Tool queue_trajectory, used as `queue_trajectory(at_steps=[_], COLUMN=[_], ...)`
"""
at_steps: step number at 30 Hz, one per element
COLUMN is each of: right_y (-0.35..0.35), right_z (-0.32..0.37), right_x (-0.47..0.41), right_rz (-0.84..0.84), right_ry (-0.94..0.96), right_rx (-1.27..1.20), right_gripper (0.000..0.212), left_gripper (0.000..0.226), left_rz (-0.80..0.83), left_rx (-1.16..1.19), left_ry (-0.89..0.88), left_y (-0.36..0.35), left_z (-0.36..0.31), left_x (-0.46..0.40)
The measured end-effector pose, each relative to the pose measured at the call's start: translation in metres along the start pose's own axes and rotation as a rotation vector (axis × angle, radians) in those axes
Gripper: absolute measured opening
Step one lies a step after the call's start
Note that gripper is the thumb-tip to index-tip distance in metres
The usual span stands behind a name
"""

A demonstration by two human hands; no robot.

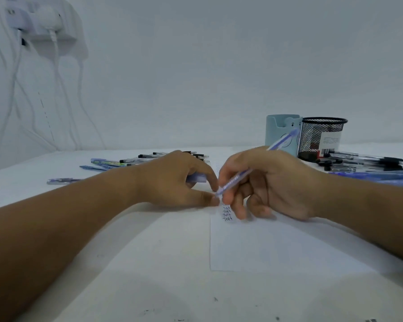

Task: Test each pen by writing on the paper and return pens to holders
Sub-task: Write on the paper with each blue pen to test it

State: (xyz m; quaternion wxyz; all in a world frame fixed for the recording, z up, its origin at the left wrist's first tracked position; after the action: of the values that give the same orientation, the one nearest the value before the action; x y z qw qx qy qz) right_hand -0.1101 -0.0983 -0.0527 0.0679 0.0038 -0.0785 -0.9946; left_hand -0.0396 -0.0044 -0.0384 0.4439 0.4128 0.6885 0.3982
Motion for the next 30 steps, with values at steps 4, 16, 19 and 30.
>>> queue_trajectory(at_steps=[4,16,19,30], right_y=[-0.005,-0.010,-0.010,-0.015], right_z=[0.002,0.005,0.007,0.013], right_x=[-0.003,0.000,0.001,0.009], right_rz=[-0.131,-0.176,-0.196,-0.172], right_ry=[0.079,0.107,0.125,0.107], right_rx=[0.231,0.461,0.532,0.589], right_gripper=[0.044,0.046,0.043,0.039], left_gripper=[0.020,0.026,0.027,0.033], left_rz=[0.016,0.037,0.044,0.048], left_rx=[0.021,0.034,0.021,0.040], left_ry=[0.036,0.077,0.066,0.085], left_y=[-0.004,-0.004,-0.005,-0.005], left_z=[0.003,0.004,0.004,0.005], left_x=[-0.002,-0.003,-0.003,-0.003])
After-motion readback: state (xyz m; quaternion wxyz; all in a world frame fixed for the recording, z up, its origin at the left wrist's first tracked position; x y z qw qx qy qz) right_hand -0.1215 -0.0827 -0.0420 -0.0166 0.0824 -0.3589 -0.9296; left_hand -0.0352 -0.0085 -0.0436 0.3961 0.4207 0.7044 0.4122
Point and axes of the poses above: each hand's wrist, its own x-axis away from the middle knuckle, its own y-axis out of the back of the hand, z = x × y, the point moved 8 cm from there along -x, towards the middle knuckle, and after that the axes turned 7 degrees about -y, right-handed, at the moved point
